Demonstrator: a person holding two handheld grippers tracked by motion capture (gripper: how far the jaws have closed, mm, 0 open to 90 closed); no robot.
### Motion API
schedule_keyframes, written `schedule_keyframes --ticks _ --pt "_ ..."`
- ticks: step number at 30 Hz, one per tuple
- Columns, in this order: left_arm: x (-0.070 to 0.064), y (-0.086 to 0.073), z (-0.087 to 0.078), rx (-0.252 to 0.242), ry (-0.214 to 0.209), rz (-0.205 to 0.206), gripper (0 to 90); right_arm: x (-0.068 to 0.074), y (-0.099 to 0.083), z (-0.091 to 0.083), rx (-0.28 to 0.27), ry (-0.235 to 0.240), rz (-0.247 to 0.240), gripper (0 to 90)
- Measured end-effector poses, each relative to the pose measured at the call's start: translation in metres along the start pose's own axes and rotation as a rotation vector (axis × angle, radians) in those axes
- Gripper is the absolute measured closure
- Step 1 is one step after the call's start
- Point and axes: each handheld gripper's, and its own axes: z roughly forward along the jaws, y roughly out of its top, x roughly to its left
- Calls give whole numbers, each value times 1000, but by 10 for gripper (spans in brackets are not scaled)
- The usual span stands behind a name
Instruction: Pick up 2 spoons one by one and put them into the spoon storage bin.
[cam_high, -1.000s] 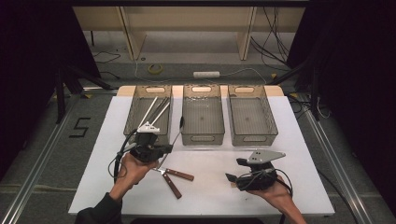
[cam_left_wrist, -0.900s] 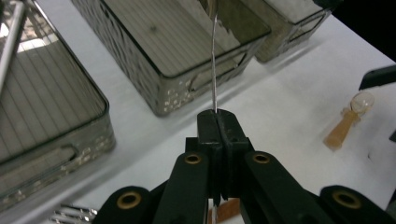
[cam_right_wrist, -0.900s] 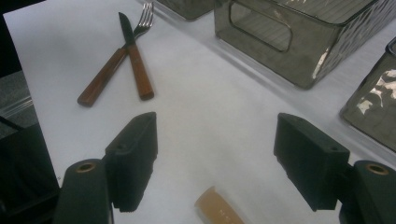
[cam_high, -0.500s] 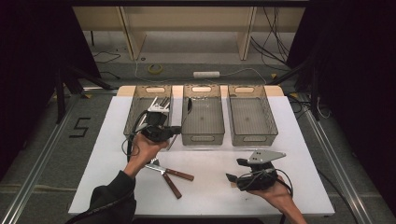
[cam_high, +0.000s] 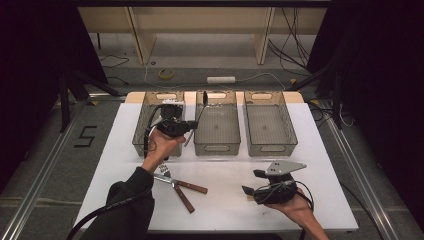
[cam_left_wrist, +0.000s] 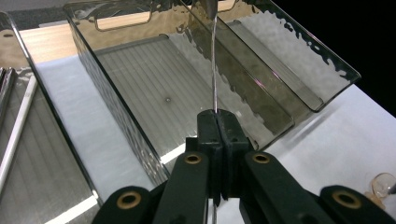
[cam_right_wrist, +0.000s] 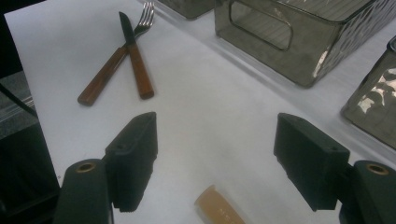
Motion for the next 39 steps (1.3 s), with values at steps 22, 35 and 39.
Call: schedule_keyframes --ticks 22,35,39 --pt "4 22 44 5 5 -39 891 -3 -2 -1 -3 7 4 314" --pt "7 22 62 11 26 -62 890 -3 -1 -1 -6 9 5 314" --pt "8 22 67 11 33 -66 890 -3 -1 -1 -6 10 5 314"
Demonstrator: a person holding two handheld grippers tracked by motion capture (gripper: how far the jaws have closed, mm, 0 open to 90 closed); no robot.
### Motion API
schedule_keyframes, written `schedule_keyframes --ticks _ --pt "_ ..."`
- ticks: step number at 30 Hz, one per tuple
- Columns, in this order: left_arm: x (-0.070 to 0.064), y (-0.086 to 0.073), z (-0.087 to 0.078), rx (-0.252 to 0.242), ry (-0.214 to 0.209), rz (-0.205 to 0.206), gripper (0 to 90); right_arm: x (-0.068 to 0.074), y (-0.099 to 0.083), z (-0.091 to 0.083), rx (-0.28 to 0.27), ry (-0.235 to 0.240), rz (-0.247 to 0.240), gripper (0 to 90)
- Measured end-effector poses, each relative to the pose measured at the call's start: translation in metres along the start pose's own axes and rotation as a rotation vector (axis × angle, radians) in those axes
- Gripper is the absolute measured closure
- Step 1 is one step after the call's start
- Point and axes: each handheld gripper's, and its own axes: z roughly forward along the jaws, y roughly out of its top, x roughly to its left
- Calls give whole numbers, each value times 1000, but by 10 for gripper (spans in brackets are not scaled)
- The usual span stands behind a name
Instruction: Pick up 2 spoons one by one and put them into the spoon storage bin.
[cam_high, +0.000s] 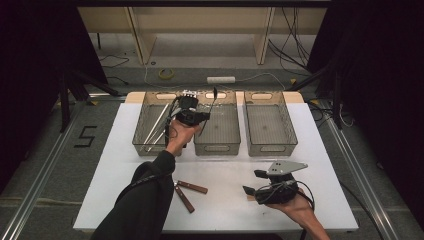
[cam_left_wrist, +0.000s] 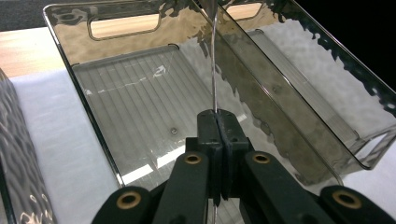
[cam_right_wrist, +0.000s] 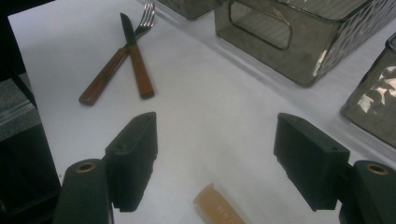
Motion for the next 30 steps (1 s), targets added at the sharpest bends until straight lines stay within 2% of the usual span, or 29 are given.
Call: schedule_keyframes --ticks 4,21,23,24,27,30 --pt "-1 0 4 6 7 8 890 0 0 0 3 1 -3 314" --pt "3 -3 23 13 42 -14 875 1 0 1 7 5 -6 314" --pt "3 -4 24 5 30 -31 782 1 0 0 4 5 -5 314" --pt "3 -3 24 1 31 -24 743 1 0 0 5 5 -5 314" --pt "2 -2 20 -7 40 -15 687 1 0 0 5 5 -4 314" --pt "4 0 11 -16 27 -23 606 1 0 0 2 3 -2 314"
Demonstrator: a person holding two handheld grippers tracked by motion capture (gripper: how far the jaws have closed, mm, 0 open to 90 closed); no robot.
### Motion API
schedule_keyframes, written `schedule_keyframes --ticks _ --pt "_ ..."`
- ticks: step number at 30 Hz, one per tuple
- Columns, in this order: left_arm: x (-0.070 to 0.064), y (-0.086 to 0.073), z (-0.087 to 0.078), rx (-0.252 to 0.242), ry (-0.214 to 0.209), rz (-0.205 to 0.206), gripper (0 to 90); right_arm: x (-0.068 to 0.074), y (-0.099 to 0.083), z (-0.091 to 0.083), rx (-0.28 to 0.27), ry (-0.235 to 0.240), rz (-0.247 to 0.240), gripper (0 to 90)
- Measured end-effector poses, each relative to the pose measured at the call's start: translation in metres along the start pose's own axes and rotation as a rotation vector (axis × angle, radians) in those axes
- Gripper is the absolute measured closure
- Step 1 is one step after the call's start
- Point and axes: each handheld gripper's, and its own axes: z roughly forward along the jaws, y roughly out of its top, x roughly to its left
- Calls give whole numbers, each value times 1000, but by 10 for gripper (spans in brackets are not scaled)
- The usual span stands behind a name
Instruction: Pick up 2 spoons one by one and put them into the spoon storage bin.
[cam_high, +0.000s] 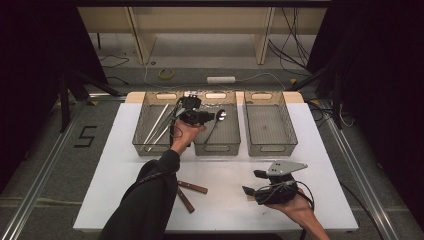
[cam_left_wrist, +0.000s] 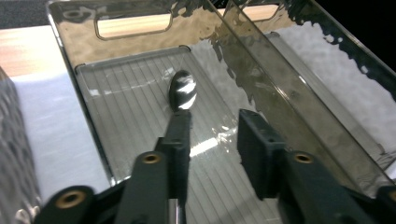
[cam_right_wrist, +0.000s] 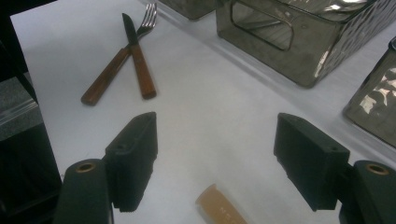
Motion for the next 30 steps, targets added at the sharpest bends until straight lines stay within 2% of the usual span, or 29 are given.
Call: schedule_keyframes --ticks 7,12,16,23,25,30 --pt "4 -3 -30 13 -60 -19 456 -2 0 -2 3 -1 6 314" --pt "1 -16 -54 9 -69 16 375 -6 -1 -3 11 -3 16 314" --pt "0 -31 -70 -1 -96 29 339 -8 0 -5 12 -8 15 314" --pt "2 -57 -87 -9 -102 46 292 -14 -2 -8 27 -12 24 314" --pt "2 -62 -90 1 -99 67 278 -15 -2 -8 33 -15 23 313" --pt "1 -70 -100 -25 -118 85 259 -16 -2 -9 44 -19 18 313"
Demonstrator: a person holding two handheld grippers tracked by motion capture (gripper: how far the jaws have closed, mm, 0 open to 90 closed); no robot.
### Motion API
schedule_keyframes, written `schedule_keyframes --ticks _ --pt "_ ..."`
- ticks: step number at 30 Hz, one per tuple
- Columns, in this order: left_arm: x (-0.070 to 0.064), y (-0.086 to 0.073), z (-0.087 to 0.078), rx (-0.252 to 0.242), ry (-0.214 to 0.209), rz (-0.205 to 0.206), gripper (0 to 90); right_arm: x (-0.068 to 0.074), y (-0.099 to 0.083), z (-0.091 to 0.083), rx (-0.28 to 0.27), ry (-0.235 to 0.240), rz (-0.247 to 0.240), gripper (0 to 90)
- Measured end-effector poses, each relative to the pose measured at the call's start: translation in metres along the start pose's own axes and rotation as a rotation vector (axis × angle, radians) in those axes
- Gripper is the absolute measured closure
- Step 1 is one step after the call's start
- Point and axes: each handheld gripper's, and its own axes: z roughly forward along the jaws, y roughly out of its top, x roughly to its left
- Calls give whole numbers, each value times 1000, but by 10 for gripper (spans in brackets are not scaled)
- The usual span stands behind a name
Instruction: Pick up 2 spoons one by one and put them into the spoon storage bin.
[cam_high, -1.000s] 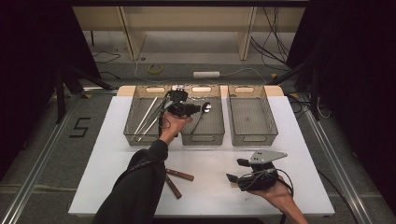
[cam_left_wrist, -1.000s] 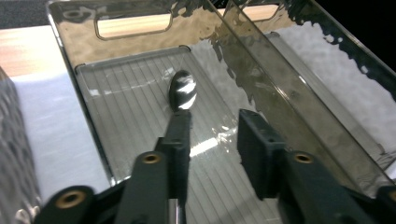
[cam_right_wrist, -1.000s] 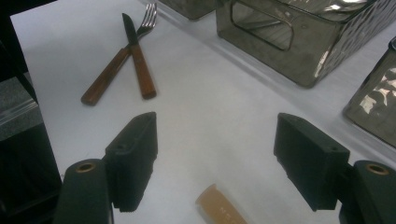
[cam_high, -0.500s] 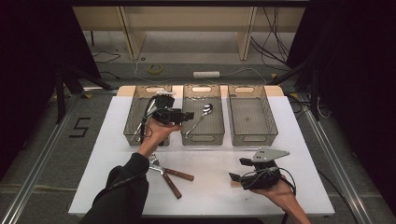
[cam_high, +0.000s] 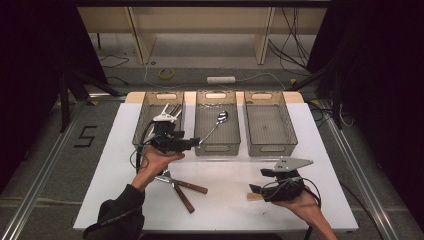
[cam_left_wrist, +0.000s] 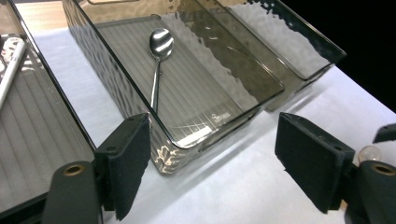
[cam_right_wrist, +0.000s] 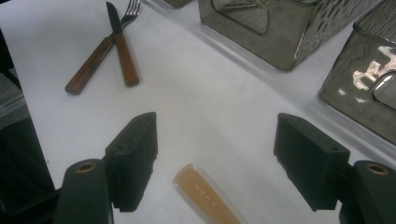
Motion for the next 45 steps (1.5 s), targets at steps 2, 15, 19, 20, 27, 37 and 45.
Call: schedule_keyframes --ticks 2,15,19,20,27,37,45 --pt "-2 -3 -3 -1 -9 17 255 0 0 0 3 -1 -3 313" --pt "-12 -25 -18 -53 -42 53 210 -4 6 -4 85 15 -49 313" --pt "-13 -35 -23 -72 -40 84 201 -7 7 -4 122 21 -64 313" --pt "-13 -37 -25 -74 -37 95 202 -7 7 -4 134 22 -66 314" --pt "-11 -53 -36 -62 -37 121 183 -6 11 -3 217 22 -111 316" --pt "-11 -75 -52 -79 -39 131 174 -6 10 6 325 31 -161 331" --pt "-11 -82 -56 -113 -42 114 174 -5 6 13 388 35 -190 367"
